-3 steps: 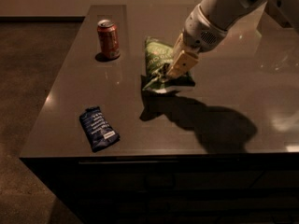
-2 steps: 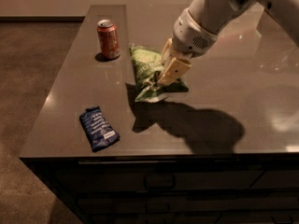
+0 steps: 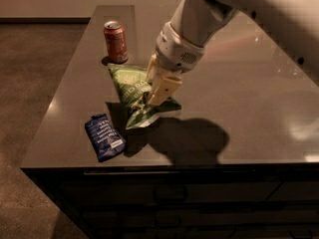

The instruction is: Move green jalapeno chip bag near rxbar blueberry

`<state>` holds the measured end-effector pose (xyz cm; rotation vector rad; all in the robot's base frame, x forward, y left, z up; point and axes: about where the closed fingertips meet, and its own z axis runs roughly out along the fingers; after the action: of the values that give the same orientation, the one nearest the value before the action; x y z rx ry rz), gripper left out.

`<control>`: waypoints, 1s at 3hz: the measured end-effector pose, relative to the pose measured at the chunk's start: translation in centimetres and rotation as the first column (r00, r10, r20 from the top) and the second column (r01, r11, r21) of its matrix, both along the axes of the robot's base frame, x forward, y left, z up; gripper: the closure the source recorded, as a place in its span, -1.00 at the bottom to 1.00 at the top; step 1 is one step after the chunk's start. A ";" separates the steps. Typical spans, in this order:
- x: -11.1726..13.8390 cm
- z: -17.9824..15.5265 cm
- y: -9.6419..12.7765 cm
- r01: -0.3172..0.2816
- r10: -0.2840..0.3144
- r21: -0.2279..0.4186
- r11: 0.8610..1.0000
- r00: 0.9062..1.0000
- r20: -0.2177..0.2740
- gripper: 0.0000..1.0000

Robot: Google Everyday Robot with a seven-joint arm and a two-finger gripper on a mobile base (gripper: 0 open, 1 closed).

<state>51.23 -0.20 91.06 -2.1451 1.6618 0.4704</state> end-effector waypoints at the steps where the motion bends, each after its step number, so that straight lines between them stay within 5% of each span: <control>1: -1.1 -1.3 1.7 -0.062 0.062 -0.026 0.998 0.998 -0.014 0.15; 3: -1.3 -2.0 2.5 -0.103 0.102 -0.054 0.993 0.995 -0.021 -0.92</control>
Offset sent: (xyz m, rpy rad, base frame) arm -0.0177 0.0231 -0.0292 -0.1065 0.0486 0.1550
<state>49.98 2.26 89.08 -2.2809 1.5977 0.4808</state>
